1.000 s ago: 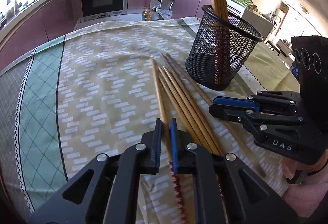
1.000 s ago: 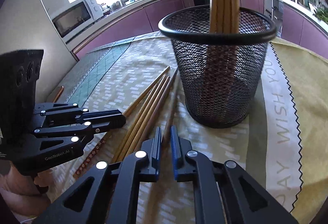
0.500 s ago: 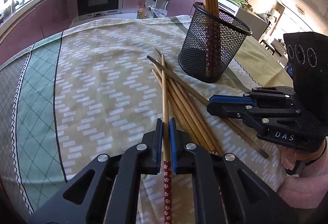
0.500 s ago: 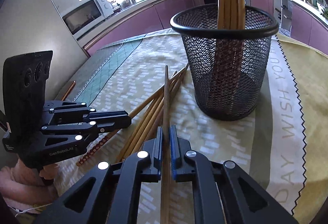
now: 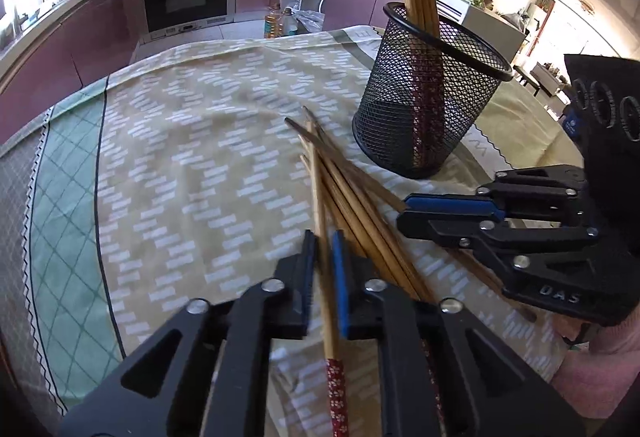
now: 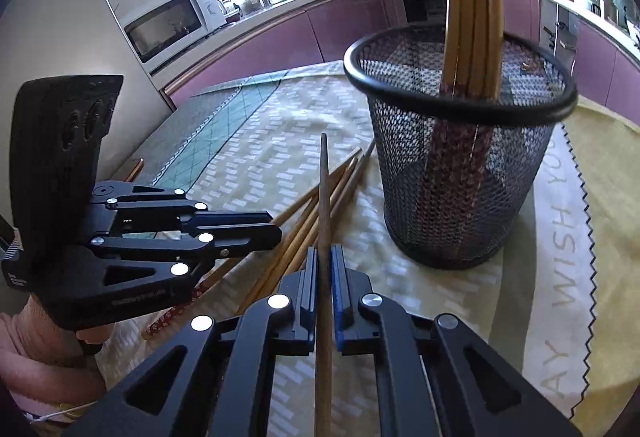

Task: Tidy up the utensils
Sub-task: 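Lift the left tool's chopstick upright toward the cup while the right tool lifts its own, then lower both held chopsticks into the mesh cup and open both tools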

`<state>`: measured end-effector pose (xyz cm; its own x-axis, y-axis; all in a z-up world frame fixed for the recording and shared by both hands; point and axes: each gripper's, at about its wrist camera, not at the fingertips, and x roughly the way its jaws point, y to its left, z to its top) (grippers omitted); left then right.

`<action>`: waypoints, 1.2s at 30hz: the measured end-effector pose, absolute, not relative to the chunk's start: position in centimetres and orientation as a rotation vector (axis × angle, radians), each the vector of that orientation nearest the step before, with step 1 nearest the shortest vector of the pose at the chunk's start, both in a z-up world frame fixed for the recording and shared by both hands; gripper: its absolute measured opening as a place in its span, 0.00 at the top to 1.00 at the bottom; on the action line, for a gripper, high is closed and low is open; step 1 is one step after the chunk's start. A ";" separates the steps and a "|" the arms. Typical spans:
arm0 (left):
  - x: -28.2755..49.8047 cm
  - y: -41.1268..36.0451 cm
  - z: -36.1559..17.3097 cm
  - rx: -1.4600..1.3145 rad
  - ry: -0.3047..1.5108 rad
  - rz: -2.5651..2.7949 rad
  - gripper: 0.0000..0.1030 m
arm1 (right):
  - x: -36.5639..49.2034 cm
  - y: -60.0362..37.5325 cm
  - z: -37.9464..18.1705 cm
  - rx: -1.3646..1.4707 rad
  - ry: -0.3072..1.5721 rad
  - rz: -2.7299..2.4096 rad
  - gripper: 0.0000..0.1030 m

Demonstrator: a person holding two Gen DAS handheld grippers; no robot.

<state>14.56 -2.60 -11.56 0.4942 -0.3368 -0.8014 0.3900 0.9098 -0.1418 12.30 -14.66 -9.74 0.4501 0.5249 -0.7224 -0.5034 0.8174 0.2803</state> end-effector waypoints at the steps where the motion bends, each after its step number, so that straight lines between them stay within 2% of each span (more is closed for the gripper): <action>1: 14.5 -2.7 -11.4 0.059 0.953 -0.439 0.92 | 12.1 -14.8 -9.4 0.028 0.889 0.640 0.94; 24: 10.3 -0.6 0.6 -0.100 0.648 -0.644 0.92 | 9.7 -19.6 0.2 0.058 0.570 0.633 0.94; 36: 12.4 -1.5 5.5 -0.142 0.521 -0.652 0.93 | 10.3 -21.5 5.2 0.053 0.452 0.621 0.94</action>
<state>12.38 -1.47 5.55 0.6721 -0.6114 -0.4177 0.5417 0.7906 -0.2855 10.35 -21.49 5.16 0.7194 0.5727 -0.3930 -0.5498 0.8153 0.1817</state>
